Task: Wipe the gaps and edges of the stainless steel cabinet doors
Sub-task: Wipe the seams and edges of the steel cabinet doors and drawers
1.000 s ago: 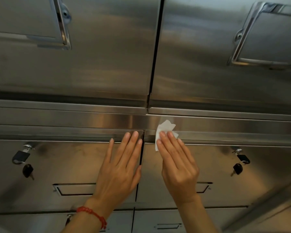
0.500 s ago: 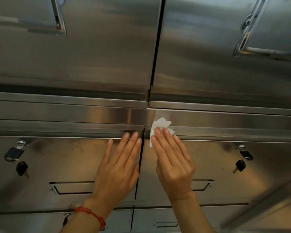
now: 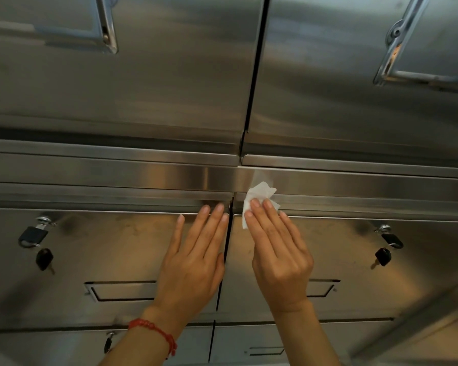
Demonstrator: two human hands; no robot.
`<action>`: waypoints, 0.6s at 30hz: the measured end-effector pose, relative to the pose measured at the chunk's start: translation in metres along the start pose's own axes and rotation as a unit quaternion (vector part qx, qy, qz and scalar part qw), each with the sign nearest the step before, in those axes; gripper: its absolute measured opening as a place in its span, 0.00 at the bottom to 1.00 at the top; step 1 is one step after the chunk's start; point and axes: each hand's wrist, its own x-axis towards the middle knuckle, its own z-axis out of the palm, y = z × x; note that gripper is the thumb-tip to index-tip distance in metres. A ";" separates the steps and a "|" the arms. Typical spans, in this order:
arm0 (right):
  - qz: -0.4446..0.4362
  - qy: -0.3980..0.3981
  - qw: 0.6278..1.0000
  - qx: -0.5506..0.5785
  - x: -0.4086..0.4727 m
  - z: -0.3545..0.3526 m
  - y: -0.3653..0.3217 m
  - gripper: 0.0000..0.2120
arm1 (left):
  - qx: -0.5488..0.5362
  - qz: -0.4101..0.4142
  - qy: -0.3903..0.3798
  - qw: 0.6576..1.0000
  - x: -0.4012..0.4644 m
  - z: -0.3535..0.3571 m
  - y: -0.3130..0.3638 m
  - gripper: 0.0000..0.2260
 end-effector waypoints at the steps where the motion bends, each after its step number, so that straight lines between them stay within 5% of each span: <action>1: 0.003 0.001 1.000 -0.003 -0.001 0.000 0.000 0.10 | -0.001 -0.001 -0.001 1.000 0.000 0.000 0.000 0.24; 18: 0.001 -0.008 1.000 0.019 0.000 0.004 -0.005 0.11 | -0.020 -0.039 0.005 0.999 0.003 0.003 0.010 0.24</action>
